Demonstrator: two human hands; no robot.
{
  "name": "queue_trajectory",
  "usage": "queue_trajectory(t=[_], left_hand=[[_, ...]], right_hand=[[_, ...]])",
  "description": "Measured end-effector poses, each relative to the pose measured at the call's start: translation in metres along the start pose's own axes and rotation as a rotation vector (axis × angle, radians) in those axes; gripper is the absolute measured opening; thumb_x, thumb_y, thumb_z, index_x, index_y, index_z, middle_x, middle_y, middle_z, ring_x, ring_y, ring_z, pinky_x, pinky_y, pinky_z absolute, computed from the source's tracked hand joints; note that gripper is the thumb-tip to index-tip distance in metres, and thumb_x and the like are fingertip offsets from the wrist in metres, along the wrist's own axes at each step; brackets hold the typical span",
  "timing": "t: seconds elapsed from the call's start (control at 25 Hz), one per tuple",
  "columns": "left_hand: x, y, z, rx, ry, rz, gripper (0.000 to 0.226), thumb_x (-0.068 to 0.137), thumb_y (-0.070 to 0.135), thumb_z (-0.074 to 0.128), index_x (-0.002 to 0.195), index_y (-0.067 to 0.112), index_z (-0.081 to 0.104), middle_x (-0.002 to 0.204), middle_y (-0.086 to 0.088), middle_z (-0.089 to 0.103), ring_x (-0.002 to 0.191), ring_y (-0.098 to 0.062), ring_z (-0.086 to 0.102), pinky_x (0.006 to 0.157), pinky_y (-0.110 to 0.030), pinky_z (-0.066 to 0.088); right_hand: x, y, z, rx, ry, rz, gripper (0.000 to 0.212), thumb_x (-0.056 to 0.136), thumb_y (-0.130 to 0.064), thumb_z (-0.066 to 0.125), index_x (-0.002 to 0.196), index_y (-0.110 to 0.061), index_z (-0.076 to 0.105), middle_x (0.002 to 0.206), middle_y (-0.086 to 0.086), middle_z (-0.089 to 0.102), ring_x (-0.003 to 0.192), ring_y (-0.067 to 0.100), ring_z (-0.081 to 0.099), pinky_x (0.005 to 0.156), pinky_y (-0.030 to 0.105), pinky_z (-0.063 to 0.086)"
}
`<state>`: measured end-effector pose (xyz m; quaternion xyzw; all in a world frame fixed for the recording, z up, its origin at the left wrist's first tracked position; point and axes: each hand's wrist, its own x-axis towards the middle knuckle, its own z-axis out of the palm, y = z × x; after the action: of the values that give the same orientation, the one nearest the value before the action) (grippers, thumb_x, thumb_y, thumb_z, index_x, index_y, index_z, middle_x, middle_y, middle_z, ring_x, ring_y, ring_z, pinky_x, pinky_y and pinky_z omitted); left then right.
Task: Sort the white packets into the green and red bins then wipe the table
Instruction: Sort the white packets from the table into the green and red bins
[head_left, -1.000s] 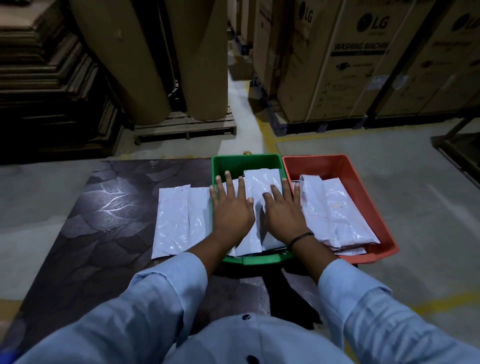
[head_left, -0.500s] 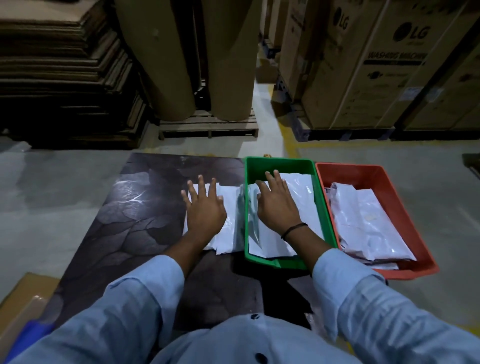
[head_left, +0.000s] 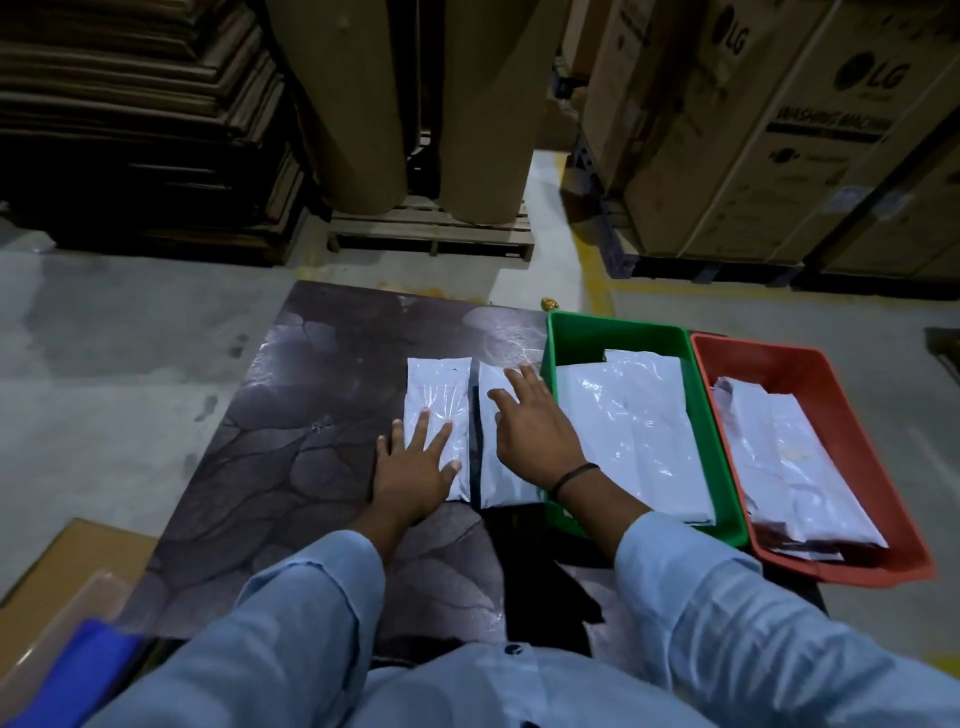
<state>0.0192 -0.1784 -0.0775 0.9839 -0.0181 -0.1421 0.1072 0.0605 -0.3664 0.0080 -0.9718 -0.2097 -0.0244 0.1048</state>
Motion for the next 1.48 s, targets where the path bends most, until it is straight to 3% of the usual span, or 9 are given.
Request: queue_trajectory(t=[0.12,0.24,0.36,0.48,0.68,0.92,1.2,1.32,1.48], left_hand=[[-0.012,-0.029,0.001,-0.027,0.068,-0.056,0.072,0.095,0.068,0.033,0.159,0.035,0.026,0.171,-0.003,0.011,0.149,-0.046,0.023,0.117,-0.061,0.027],[-0.027,-0.061,0.003,-0.025,0.168,-0.105,0.078,0.082,0.079,0.041,0.139,0.027,0.050,0.162,-0.005,0.033,0.131,-0.043,0.046,0.099,-0.053,0.046],[-0.039,-0.083,0.003,0.002,0.238,-0.122,0.076,0.075,0.080,0.051,0.124,0.021,0.053,0.152,-0.007,0.041,0.115,-0.042,0.051,0.090,-0.051,0.049],[-0.045,-0.091,0.003,0.065,0.263,-0.142,0.070,0.076,0.071,0.054,0.122,0.019,0.054,0.145,-0.010,0.045,0.105,-0.041,0.051,0.089,-0.049,0.048],[-0.035,-0.078,-0.004,0.017,0.250,-0.197,0.067,0.078,0.056,0.057,0.134,0.022,0.051,0.142,-0.009,0.045,0.104,-0.041,0.050,0.086,-0.051,0.048],[-0.020,-0.070,-0.015,-0.042,0.234,-0.166,0.070,0.083,0.050,0.051,0.147,0.024,0.040,0.153,-0.008,0.033,0.117,-0.040,0.041,0.088,-0.052,0.049],[-0.001,-0.044,-0.062,-0.129,0.424,-0.141,0.066,0.086,0.046,0.047,0.144,0.017,0.045,0.153,-0.013,0.036,0.112,-0.041,0.043,0.086,-0.053,0.052],[0.011,-0.017,-0.094,-0.191,0.484,-0.090,0.064,0.089,0.043,0.055,0.147,0.019,0.041,0.156,-0.011,0.030,0.118,-0.042,0.040,0.089,-0.053,0.050],[0.018,0.028,-0.124,-0.258,0.536,-0.016,0.067,0.087,0.046,0.048,0.148,0.021,0.040,0.158,-0.009,0.028,0.122,-0.041,0.037,0.093,-0.053,0.048]], right_hand=[[0.013,-0.018,0.014,0.006,-0.084,0.033,0.047,0.094,-0.023,0.045,0.137,-0.004,0.053,0.155,0.024,0.035,0.149,0.041,0.022,0.120,0.052,0.025],[0.027,-0.031,0.033,0.054,-0.211,0.258,0.063,0.095,-0.031,0.048,0.152,-0.009,0.032,0.161,0.026,0.019,0.148,0.043,0.019,0.120,0.047,0.019],[0.026,-0.031,0.052,0.080,-0.259,0.499,0.082,0.097,-0.043,0.049,0.160,-0.015,0.005,0.164,0.026,-0.006,0.147,0.051,0.010,0.118,0.054,0.019],[0.020,-0.030,0.066,0.048,-0.304,0.478,0.085,0.098,-0.042,0.049,0.160,-0.015,-0.004,0.164,0.025,-0.008,0.148,0.049,0.011,0.119,0.054,0.022],[0.009,-0.039,0.074,-0.046,-0.338,0.350,0.089,0.089,-0.041,0.053,0.158,-0.031,-0.002,0.162,0.005,0.011,0.132,0.043,0.029,0.105,0.056,0.037],[-0.004,-0.042,0.082,-0.070,-0.307,0.282,0.079,0.095,-0.052,0.043,0.158,-0.037,-0.002,0.165,0.004,0.008,0.132,0.044,0.031,0.104,0.056,0.037],[0.034,-0.038,0.044,0.129,-0.054,0.308,0.068,0.097,-0.050,0.042,0.158,-0.038,0.016,0.164,0.008,0.021,0.136,0.045,0.038,0.110,0.051,0.035],[0.054,-0.035,-0.003,0.118,0.058,0.254,0.065,0.097,-0.050,0.038,0.157,-0.037,0.019,0.162,0.005,0.029,0.139,0.041,0.038,0.112,0.053,0.032],[0.057,-0.017,-0.055,0.090,0.169,0.305,0.065,0.095,-0.054,0.034,0.156,-0.041,0.018,0.162,0.001,0.029,0.131,0.045,0.042,0.107,0.052,0.039]])
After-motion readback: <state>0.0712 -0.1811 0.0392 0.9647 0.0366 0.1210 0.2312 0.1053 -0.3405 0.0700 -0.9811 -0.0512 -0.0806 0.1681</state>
